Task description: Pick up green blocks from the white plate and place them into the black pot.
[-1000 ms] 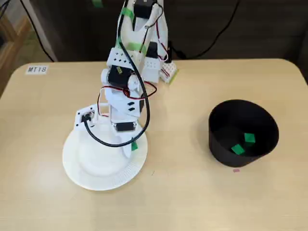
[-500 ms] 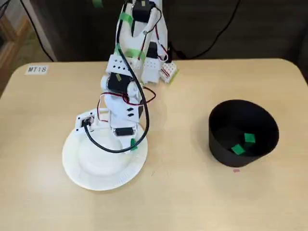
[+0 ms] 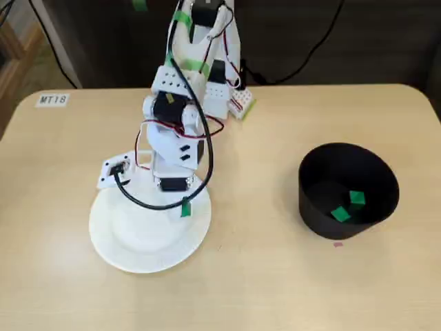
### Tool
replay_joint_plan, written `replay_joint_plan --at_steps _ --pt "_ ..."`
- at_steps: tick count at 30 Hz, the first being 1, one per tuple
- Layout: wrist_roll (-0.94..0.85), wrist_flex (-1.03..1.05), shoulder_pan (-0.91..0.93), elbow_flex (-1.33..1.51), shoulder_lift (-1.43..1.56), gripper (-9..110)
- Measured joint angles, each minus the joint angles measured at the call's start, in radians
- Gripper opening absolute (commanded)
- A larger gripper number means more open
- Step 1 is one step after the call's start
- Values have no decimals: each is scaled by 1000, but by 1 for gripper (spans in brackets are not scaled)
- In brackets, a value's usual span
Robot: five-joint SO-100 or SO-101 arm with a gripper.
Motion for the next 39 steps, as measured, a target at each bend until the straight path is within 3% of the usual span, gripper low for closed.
replay_joint_plan --at_steps 7,14,24,27,31,36,39 --pt "179 -126 -377 0 201 -2" --pt "252 -278 -706 74 229 -2" --pt "308 -518 -802 453 324 -2" --pt "305 -528 -802 472 325 23" --pt "279 -531 -802 485 325 31" --pt "270 -495 -772 485 328 20" --pt "268 -466 -721 485 356 -2"
